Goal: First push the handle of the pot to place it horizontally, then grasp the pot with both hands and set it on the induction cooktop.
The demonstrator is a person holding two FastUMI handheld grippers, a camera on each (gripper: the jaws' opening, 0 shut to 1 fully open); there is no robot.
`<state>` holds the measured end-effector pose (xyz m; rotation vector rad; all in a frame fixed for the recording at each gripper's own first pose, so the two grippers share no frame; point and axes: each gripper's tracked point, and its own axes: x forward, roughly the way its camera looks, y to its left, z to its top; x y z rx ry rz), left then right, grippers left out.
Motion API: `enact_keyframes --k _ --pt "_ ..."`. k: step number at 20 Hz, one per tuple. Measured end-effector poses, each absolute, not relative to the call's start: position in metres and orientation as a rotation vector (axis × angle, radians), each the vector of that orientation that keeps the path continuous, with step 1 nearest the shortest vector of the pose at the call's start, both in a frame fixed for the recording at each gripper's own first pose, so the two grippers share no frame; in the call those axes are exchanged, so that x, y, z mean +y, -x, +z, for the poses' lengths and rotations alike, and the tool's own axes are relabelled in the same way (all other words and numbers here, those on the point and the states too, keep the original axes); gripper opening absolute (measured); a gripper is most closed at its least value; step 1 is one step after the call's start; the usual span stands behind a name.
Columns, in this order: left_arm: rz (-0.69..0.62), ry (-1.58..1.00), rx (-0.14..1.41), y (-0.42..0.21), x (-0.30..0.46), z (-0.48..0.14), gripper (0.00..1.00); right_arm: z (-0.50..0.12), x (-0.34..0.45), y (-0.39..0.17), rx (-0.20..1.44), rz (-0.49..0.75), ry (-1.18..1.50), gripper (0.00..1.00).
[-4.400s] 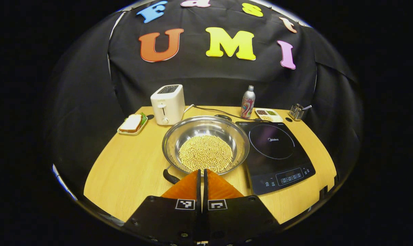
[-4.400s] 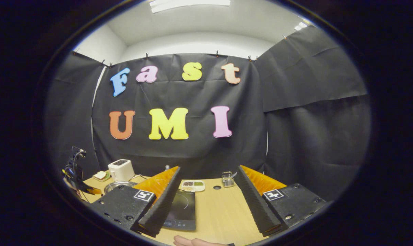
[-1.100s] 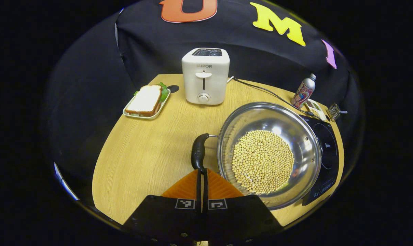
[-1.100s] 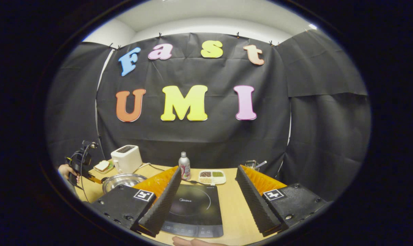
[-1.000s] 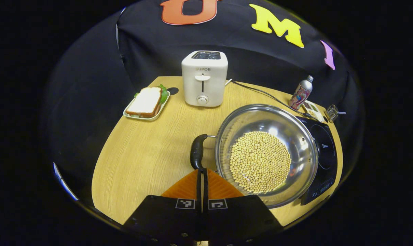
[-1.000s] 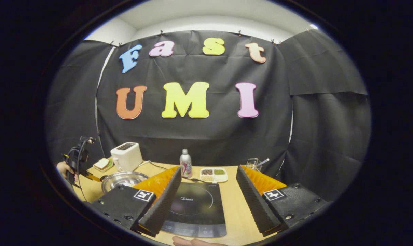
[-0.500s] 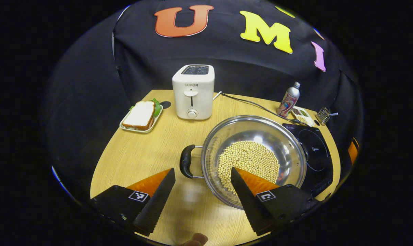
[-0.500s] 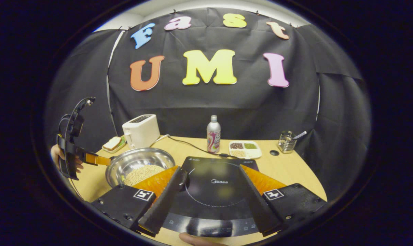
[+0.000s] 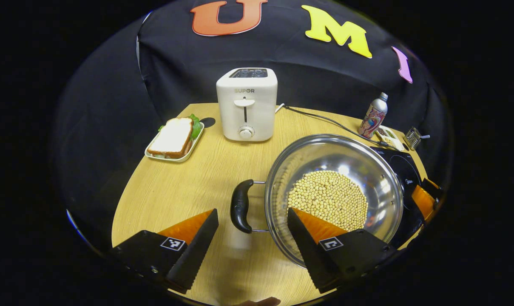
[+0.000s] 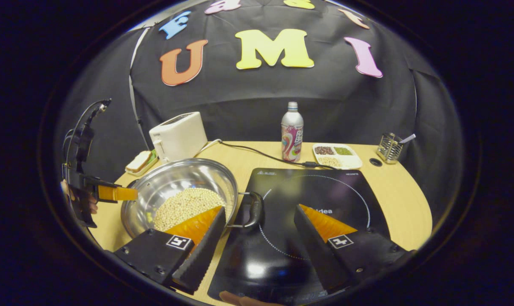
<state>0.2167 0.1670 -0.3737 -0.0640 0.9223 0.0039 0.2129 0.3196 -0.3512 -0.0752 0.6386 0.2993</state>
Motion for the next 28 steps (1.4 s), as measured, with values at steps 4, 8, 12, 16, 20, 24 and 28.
enact_keyframes --k 4,8,12,16,20,24,28 --pt "0.014 0.080 0.944 -0.225 0.172 -0.387 0.92 -0.377 0.335 -0.227 0.684 0.293 0.071 0.98" --pt "-0.011 0.106 0.962 -0.231 0.163 -0.394 0.60 -0.391 0.342 -0.239 0.718 0.268 0.062 0.97" --pt "-0.030 0.086 0.971 -0.236 0.161 -0.402 0.69 -0.400 0.350 -0.241 0.750 0.278 0.050 0.83" --pt "-0.047 0.113 0.988 -0.234 0.161 -0.402 0.66 -0.401 0.347 -0.246 0.740 0.284 0.037 0.65" --pt "-0.052 0.094 0.987 -0.236 0.161 -0.401 0.52 -0.401 0.346 -0.246 0.751 0.298 0.049 0.58" --pt "-0.027 0.112 1.001 -0.232 0.161 -0.399 0.61 -0.400 0.348 -0.245 0.758 0.311 0.015 0.56" --pt "0.003 0.097 0.991 -0.224 0.166 -0.386 0.61 -0.395 0.350 -0.236 0.787 0.346 -0.033 0.51"
